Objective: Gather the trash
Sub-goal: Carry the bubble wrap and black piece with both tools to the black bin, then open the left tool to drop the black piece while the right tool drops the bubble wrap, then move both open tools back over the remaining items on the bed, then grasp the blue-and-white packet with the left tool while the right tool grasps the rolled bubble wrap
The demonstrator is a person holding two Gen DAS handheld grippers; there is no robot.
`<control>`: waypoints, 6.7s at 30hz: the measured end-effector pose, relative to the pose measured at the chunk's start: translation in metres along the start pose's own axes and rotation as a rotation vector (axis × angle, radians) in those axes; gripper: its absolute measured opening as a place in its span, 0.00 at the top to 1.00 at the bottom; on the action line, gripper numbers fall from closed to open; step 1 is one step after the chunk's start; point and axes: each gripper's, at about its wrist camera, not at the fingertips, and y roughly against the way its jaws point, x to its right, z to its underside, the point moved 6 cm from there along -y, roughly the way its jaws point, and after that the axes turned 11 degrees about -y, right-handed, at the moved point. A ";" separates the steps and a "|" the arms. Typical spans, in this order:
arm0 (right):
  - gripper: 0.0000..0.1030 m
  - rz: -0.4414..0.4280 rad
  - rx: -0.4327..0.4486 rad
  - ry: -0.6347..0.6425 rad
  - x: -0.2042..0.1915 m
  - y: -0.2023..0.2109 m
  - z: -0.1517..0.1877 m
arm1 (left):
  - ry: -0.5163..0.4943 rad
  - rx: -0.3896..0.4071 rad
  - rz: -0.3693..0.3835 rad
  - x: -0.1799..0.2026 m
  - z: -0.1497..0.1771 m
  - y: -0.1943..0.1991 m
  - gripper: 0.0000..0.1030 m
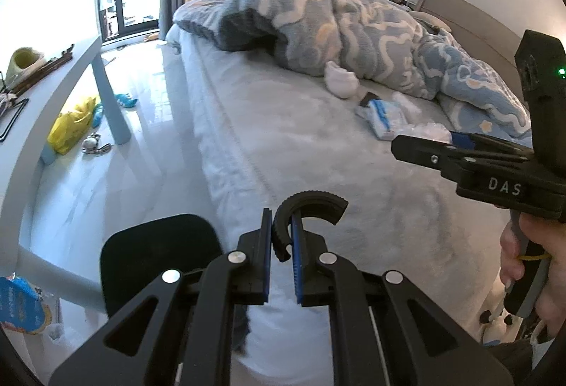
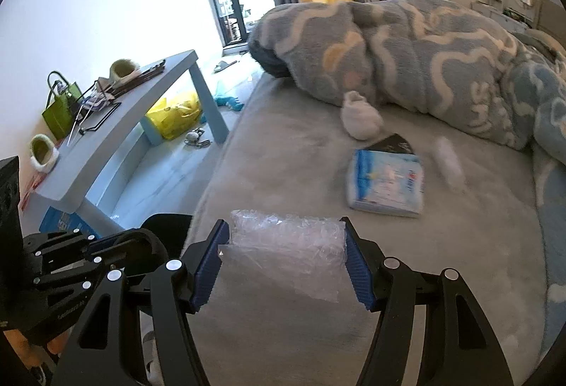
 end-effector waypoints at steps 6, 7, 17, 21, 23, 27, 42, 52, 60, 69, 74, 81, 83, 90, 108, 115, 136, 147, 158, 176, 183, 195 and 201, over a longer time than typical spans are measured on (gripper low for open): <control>0.38 -0.030 -0.028 0.023 -0.028 -0.016 0.000 | 0.031 -0.017 -0.032 -0.031 0.013 0.002 0.89; 0.38 -0.034 -0.030 0.029 -0.033 -0.017 0.000 | 0.035 -0.022 -0.036 -0.036 0.016 0.002 0.89; 0.38 -0.078 -0.060 0.091 -0.088 -0.038 0.005 | 0.129 -0.113 -0.065 -0.089 0.051 -0.004 0.89; 0.38 -0.090 -0.072 0.111 -0.109 -0.045 0.008 | 0.148 -0.164 -0.077 -0.107 0.070 -0.008 0.89; 0.38 -0.099 -0.081 0.125 -0.122 -0.051 0.010 | 0.155 -0.189 -0.078 -0.112 0.077 -0.011 0.89; 0.38 -0.121 -0.099 0.144 -0.144 -0.060 0.014 | 0.180 -0.240 -0.066 -0.124 0.096 -0.017 0.89; 0.38 -0.134 -0.199 0.174 -0.194 -0.106 0.039 | 0.221 -0.329 -0.037 -0.155 0.136 -0.012 0.51; 0.38 -0.089 -0.259 0.165 -0.193 -0.133 0.055 | 0.214 -0.207 -0.077 -0.171 0.115 0.025 0.30; 0.38 -0.065 -0.319 0.175 -0.195 -0.157 0.072 | 0.186 -0.134 -0.093 -0.176 0.103 0.051 0.35; 0.38 -0.032 -0.414 0.198 -0.199 -0.185 0.102 | 0.200 -0.047 -0.128 -0.189 0.089 0.077 0.43; 0.26 -0.026 -0.437 0.212 -0.200 -0.184 0.111 | 0.211 0.012 -0.141 -0.193 0.074 0.094 0.48; 0.23 -0.061 -0.399 0.222 -0.206 -0.167 0.102 | 0.193 0.047 -0.174 -0.192 0.062 0.105 0.53; 0.23 -0.064 -0.370 0.242 -0.209 -0.158 0.096 | 0.192 0.059 -0.187 -0.190 0.057 0.108 0.53; 0.23 -0.094 -0.270 0.259 -0.204 -0.126 0.068 | 0.175 0.125 -0.194 -0.176 0.034 0.119 0.53; 0.17 -0.032 -0.054 0.188 -0.108 -0.053 0.015 | 0.098 0.184 -0.129 -0.097 -0.016 0.092 0.38; 0.17 0.041 0.009 0.182 -0.056 -0.028 0.006 | 0.103 0.178 -0.082 -0.064 -0.030 0.072 0.33; 0.16 0.162 0.066 0.061 0.103 0.015 -0.011 | 0.069 0.090 -0.032 0.043 -0.067 -0.006 0.11; 0.16 0.164 0.075 0.033 0.154 0.014 -0.034 | 0.067 0.056 -0.028 0.087 -0.074 -0.045 0.10; 0.26 0.132 0.028 0.062 0.170 -0.009 -0.050 | 0.080 0.001 -0.044 0.114 -0.087 -0.086 0.07; 0.47 -0.015 -0.064 -0.027 0.193 -0.058 -0.070 | 0.088 -0.042 -0.102 0.135 -0.101 -0.139 0.07; 0.57 -0.011 -0.100 -0.052 0.204 -0.072 -0.076 | 0.098 -0.057 -0.135 0.130 -0.106 -0.152 0.07; 0.68 -0.017 -0.088 -0.050 0.208 -0.076 -0.087 | 0.084 -0.074 -0.144 0.131 -0.109 -0.167 0.06; 0.69 -0.014 -0.054 -0.066 0.199 -0.075 -0.100 | 0.055 -0.055 -0.095 0.136 -0.111 -0.164 0.29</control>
